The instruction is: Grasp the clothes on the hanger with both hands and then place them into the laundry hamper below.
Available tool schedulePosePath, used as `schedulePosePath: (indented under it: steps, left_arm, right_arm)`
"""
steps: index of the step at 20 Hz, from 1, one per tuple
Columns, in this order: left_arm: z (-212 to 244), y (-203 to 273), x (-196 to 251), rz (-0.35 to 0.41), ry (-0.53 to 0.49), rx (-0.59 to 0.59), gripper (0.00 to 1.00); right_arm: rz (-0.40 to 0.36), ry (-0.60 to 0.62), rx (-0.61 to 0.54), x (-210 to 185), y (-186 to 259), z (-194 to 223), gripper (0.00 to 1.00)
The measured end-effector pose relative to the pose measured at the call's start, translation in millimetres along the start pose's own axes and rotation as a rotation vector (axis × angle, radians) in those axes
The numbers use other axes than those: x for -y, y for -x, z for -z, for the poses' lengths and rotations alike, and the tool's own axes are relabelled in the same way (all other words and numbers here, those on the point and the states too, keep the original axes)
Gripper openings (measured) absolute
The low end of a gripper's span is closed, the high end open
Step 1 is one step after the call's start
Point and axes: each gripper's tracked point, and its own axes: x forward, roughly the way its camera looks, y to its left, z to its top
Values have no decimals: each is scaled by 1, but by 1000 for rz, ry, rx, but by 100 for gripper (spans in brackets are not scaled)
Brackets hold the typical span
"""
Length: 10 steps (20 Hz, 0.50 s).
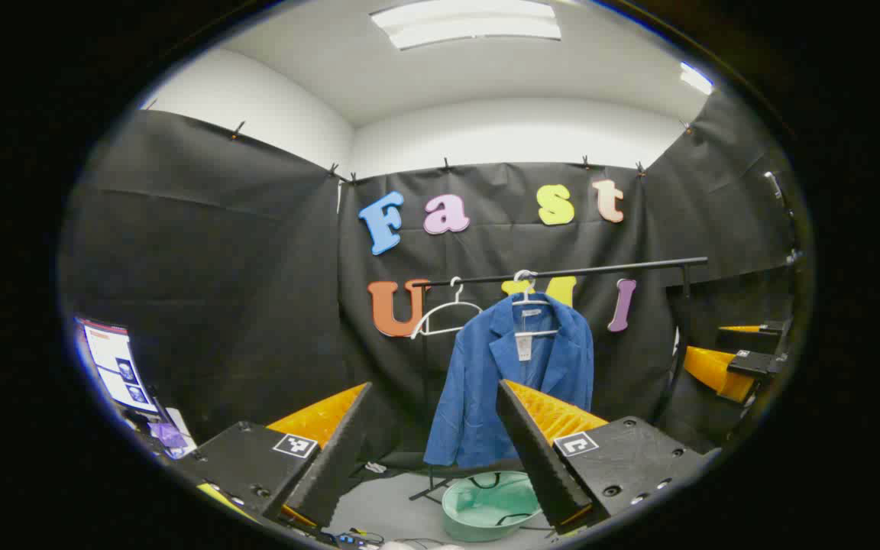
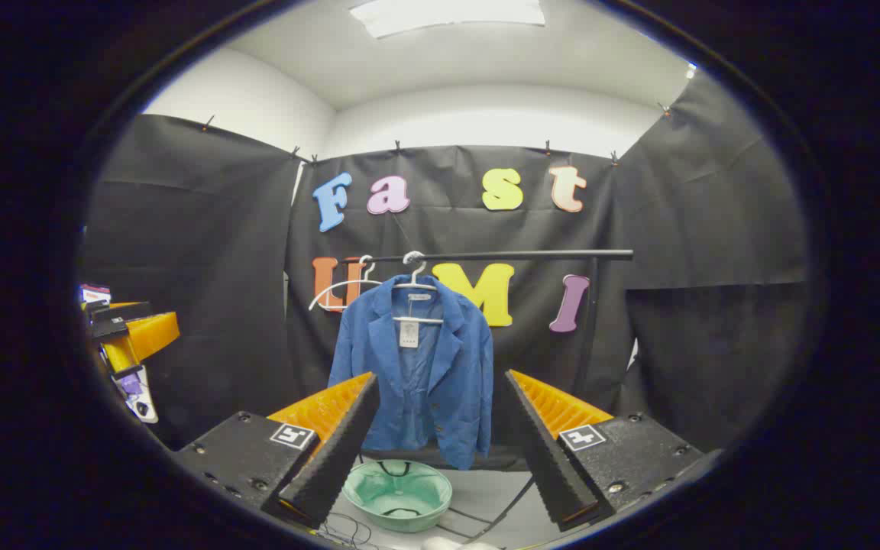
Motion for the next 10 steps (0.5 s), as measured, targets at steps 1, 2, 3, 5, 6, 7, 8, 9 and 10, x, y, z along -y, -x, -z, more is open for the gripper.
schedulePosePath:
  steps: [1, 2, 3, 5, 6, 7, 8, 9, 10]
  left_arm:
    - [1, 0, -1, -4, 4, -2, 100]
    - [2, 0, -3, -10, 7, -7, 100]
    - [5, 2, -7, -16, 9, -12, 100]
    - [7, 6, -15, -26, 11, -18, 100]
    - [9, 8, -18, -26, 10, -23, 100]
    - [10, 10, -21, -30, 9, -27, 100]
    - [12, 12, -25, -33, 8, -32, 100]
    - [13, 13, -27, -36, 11, -33, 100]
    - [12, 16, -28, -37, 17, -30, 100]
  right_arm:
    - [-12, 3, -4, -3, -4, 2, 100]
    - [-24, 7, -13, -7, -5, 3, 100]
    - [-32, 7, -21, -10, -7, 6, 100]
    - [-43, 4, -19, -18, -5, 4, 100]
    - [-47, 7, -22, -21, -4, 5, 100]
    - [-50, 7, -25, -24, -3, 6, 100]
    - [-52, 3, -29, -27, -1, 6, 100]
    - [-53, -2, -37, -30, 0, 9, 100]
    - [-52, -9, -44, -31, 2, 12, 100]
